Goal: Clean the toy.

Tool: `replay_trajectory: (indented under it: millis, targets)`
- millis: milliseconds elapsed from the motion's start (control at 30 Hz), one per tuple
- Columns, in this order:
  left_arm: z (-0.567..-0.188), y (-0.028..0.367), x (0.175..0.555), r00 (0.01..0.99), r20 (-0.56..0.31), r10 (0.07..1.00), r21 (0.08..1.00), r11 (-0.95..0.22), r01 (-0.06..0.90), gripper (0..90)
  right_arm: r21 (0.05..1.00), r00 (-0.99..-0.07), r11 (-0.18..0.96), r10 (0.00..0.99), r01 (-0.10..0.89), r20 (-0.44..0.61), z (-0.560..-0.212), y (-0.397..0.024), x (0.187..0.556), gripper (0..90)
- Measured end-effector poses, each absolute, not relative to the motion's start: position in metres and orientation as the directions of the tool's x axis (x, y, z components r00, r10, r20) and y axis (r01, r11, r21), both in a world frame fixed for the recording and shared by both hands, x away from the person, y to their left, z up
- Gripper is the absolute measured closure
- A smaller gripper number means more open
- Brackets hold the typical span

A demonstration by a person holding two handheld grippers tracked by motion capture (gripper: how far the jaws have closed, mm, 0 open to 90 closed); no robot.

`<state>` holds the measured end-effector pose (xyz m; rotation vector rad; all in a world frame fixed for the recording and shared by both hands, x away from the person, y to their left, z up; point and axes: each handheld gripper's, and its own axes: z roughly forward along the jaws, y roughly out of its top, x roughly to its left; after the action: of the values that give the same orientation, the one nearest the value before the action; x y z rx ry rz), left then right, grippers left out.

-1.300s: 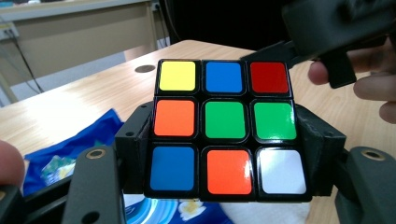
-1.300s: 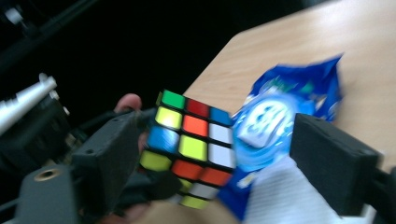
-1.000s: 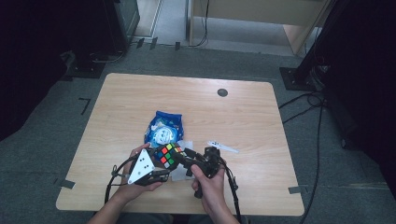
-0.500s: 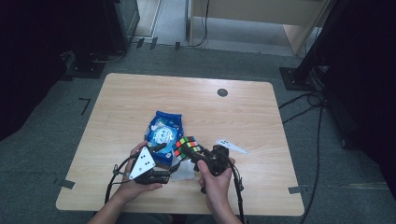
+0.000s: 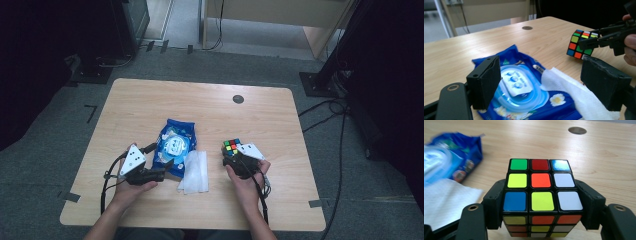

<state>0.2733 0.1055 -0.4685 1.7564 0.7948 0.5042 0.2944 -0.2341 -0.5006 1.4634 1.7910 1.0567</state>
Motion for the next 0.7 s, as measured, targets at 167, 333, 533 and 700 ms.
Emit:
replay_trajectory:
  millis: [167, 333, 533, 700]
  targets:
    - [-0.472, 0.115, 0.275, 0.651, -0.064, 0.756, 0.933, -0.187, 0.308, 16.8, 0.843, -0.216, 0.111, 0.976, 0.526, 0.006, -0.507, -0.232, 0.303, 34.2]
    - [-0.472, 0.125, 0.277, 0.62, -0.086, 0.78, 0.926, -0.167, 0.339, 16.8, 0.853, -0.217, 0.122, 0.976, 0.507, -0.011, -0.51, -0.229, 0.304, 34.0]
    - [-0.468, 0.134, 0.276, 0.609, -0.121, 0.784, 0.912, -0.154, 0.38, 16.1, 0.859, -0.22, 0.09, 0.975, 0.503, 0.026, -0.499, -0.235, 0.297, 15.2]
    - [-0.465, 0.158, 0.272, 0.578, -0.134, 0.805, 0.906, -0.136, 0.401, 15.8, 0.873, -0.183, 0.052, 0.982, 0.485, 0.043, -0.479, -0.26, 0.278, 14.1]
